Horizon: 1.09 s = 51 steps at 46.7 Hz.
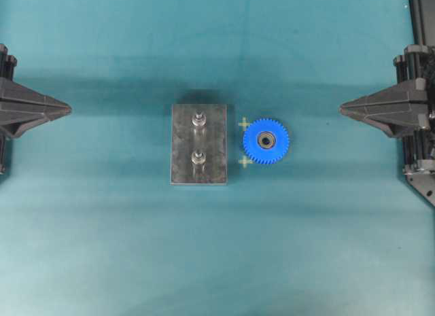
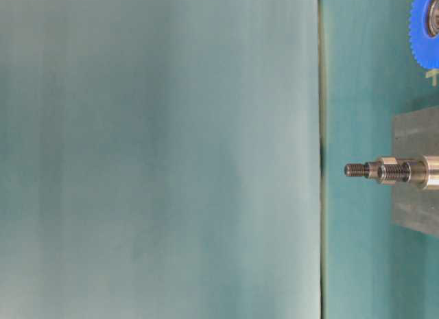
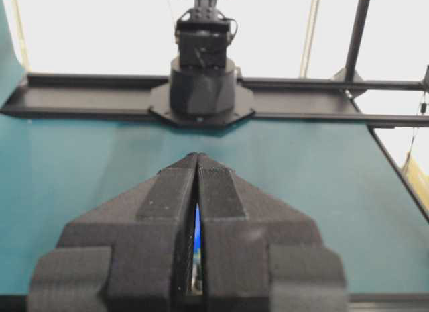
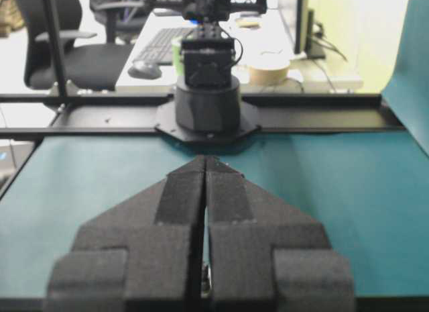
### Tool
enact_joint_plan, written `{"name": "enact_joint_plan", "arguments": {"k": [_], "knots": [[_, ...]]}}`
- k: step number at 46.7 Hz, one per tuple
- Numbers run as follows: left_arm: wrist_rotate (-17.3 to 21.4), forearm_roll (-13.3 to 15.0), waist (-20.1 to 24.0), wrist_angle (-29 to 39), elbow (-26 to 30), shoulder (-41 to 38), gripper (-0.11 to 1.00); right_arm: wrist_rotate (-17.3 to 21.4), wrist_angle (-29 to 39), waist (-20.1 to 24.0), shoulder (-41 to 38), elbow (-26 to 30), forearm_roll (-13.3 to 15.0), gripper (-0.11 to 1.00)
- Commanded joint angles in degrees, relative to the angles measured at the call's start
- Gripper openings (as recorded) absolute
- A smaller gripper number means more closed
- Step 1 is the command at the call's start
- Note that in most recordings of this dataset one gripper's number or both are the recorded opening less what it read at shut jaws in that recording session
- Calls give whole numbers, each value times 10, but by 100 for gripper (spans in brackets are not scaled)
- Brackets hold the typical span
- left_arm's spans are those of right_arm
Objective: Fit the large gear onto the shaft.
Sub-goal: 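Move the right gripper toward the blue gear beside the plate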
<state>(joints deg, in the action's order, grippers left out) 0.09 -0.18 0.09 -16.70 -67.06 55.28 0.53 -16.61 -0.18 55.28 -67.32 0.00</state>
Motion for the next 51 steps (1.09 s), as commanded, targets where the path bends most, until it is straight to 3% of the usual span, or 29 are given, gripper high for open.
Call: {"name": "enact_joint_plan", "arguments": {"k": [1, 5, 8, 15, 18, 32, 39, 51], "knots": [[-28, -2, 20, 25, 14, -28, 0, 3, -1, -11, -6, -6, -9, 1], [-40, -4, 20, 62, 38, -57, 0, 16, 33, -21, -4, -5, -54, 1], [-40, -5, 19, 83, 59, -81, 0, 25, 98, -23, -11, 15, -76, 1], [-39, -5, 25, 95, 74, -126, 0, 25, 287, -26, -58, 83, -65, 1], [-39, -6, 27, 98, 74, -149, 0, 25, 323, -31, -90, 99, -64, 1], [-43, -5, 40, 102, 104, -231, 0, 21, 354, -76, -258, 161, -59, 1], [-37, -6, 41, 147, 126, -257, 0, 8, 402, -91, -311, 178, -41, 1], [-11, -9, 41, 204, 160, -273, 0, -9, 446, -92, -393, 206, -40, 1]]}}
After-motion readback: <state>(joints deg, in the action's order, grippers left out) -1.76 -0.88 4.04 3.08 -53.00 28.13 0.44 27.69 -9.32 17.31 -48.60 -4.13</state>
